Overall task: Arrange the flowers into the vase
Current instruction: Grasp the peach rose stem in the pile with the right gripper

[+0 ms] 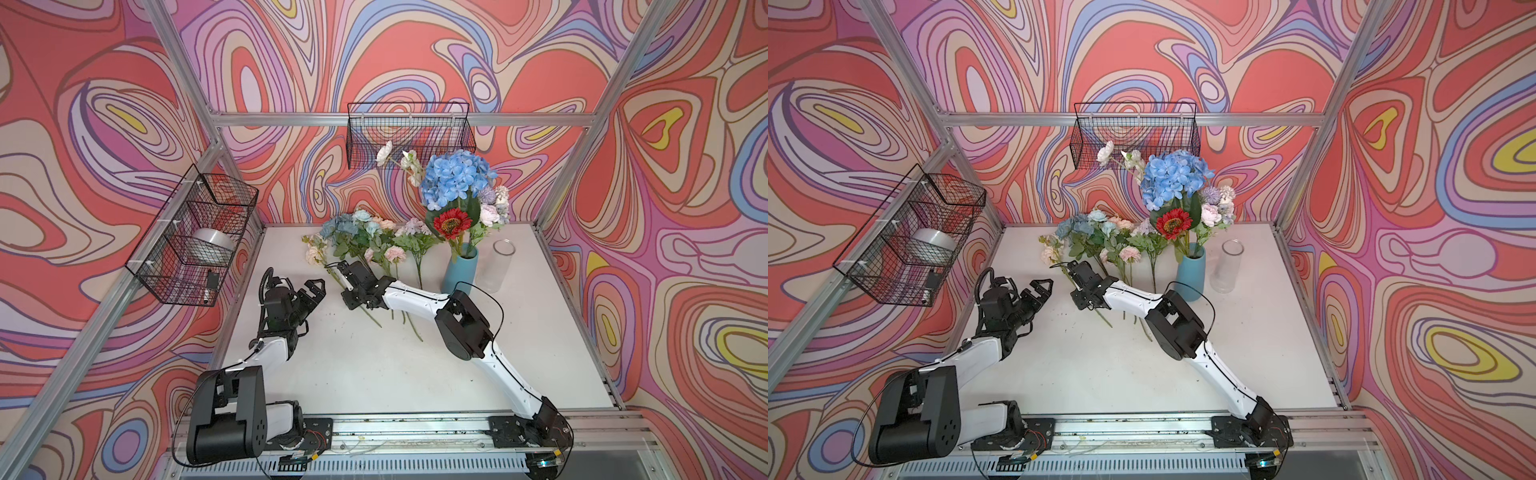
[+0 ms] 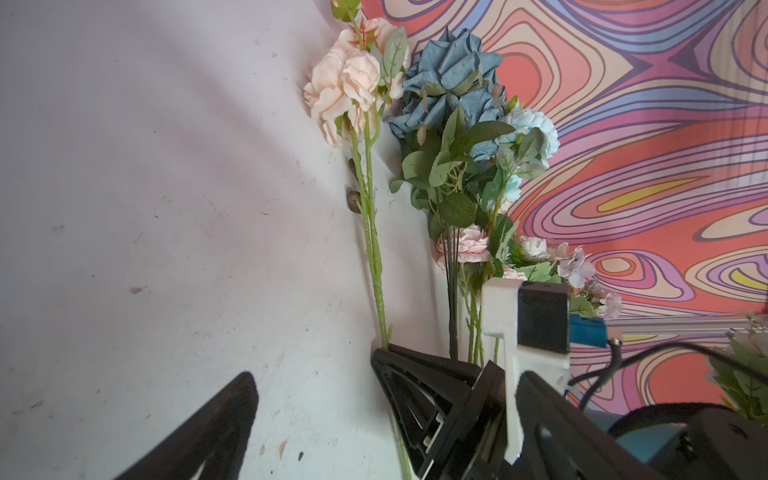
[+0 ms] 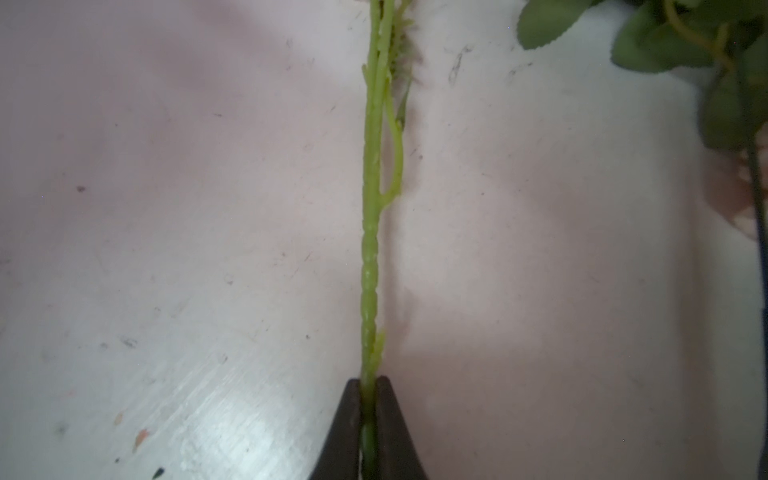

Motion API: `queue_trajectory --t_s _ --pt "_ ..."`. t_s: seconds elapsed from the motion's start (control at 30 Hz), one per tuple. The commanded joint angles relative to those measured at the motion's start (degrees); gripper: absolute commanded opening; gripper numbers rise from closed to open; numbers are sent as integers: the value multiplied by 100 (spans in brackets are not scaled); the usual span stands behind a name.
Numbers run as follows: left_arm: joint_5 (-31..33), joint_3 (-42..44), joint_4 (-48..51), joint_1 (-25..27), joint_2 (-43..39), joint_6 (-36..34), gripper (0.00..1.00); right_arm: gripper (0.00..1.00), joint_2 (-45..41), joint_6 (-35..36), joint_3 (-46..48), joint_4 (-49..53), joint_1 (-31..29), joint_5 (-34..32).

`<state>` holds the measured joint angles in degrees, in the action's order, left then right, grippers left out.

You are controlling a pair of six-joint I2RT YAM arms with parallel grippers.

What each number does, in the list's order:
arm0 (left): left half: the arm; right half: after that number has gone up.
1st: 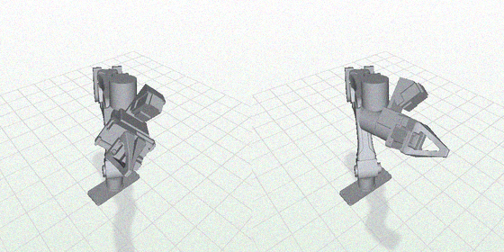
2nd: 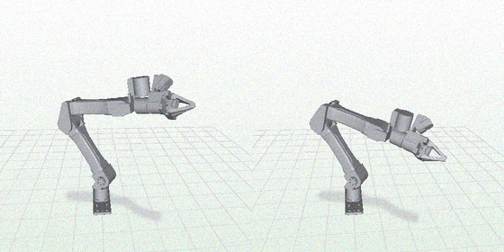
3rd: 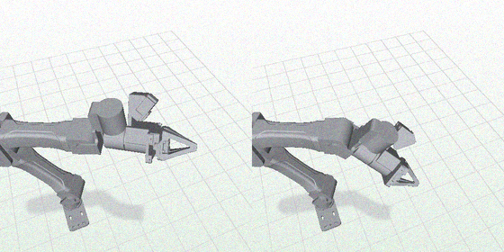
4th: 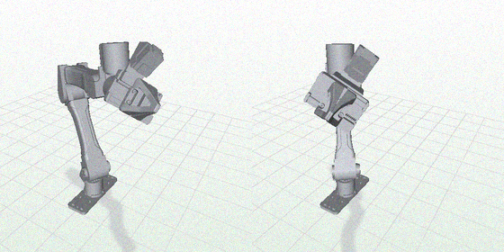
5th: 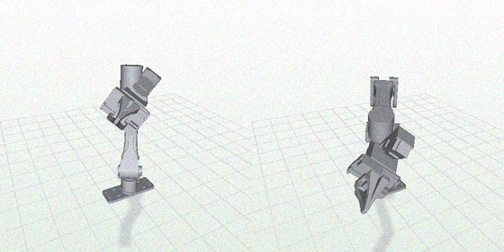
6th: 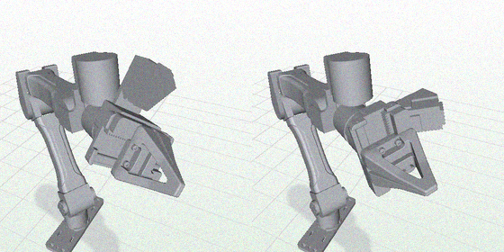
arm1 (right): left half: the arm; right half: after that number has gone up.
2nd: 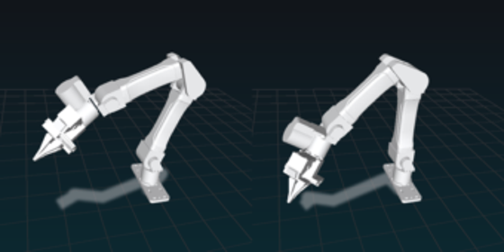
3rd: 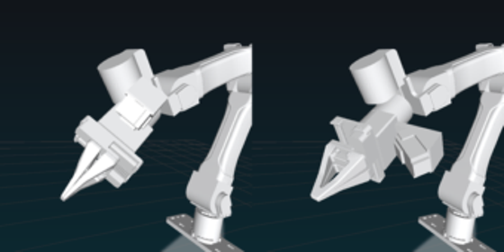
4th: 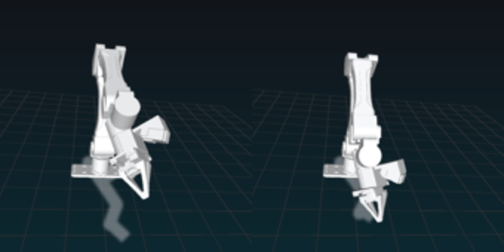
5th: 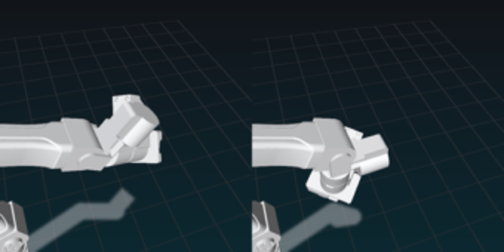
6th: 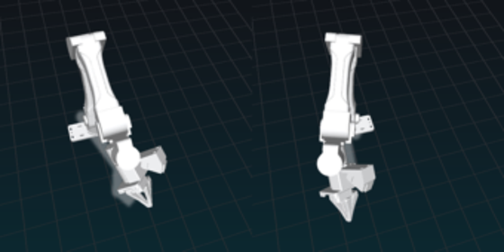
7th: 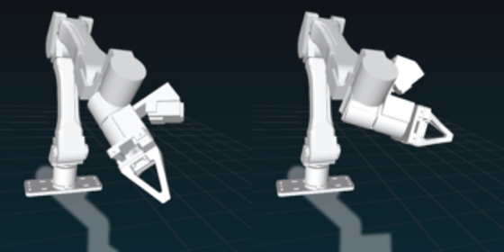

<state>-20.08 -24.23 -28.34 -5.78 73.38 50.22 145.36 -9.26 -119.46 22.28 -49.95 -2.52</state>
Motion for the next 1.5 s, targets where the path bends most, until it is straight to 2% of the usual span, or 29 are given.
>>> queue_trajectory --t_s 0.0,0.17,0.37,0.53,0.57,0.67,0.77,0.83,1.0,1.13,1.37,1.47 --pt "-106 19 -208 -26 -54 85 100 0 -169 270 272 223 -28 -101" --pt "-265 28 -406 -20 -20 72 100 0 -1124 538 1745 -224 -25 -81" --pt "-528 102 -1024 7 158 197 100 0 -2211 604 3466 -45 -24 -102" --pt "-469 118 -1094 46 111 191 100 0 -2797 325 4171 294 -24 -68" --pt "-453 120 -1094 51 85 195 100 3 -2872 261 4156 401 -28 -50" --pt "-398 130 -1047 51 3 199 100 28 -2969 222 3872 619 -25 151" --pt "-373 137 -943 51 -110 169 100 36 -2880 281 3355 762 -28 241" --pt "-359 139 -876 51 -172 139 100 38 -2723 349 3016 797 -24 171" --pt "-337 151 -827 58 -276 96 100 38 -2102 520 2171 890 -32 -249" --pt "-360 138 -822 60 -275 72 100 37 -1613 604 1521 1027 -24 -294" --pt "-365 158 -871 60 -274 67 100 34 -1006 656 1029 1208 -24 -435" --pt "-376 157 -909 60 -280 96 100 27 -894 644 990 1217 -25 -442"
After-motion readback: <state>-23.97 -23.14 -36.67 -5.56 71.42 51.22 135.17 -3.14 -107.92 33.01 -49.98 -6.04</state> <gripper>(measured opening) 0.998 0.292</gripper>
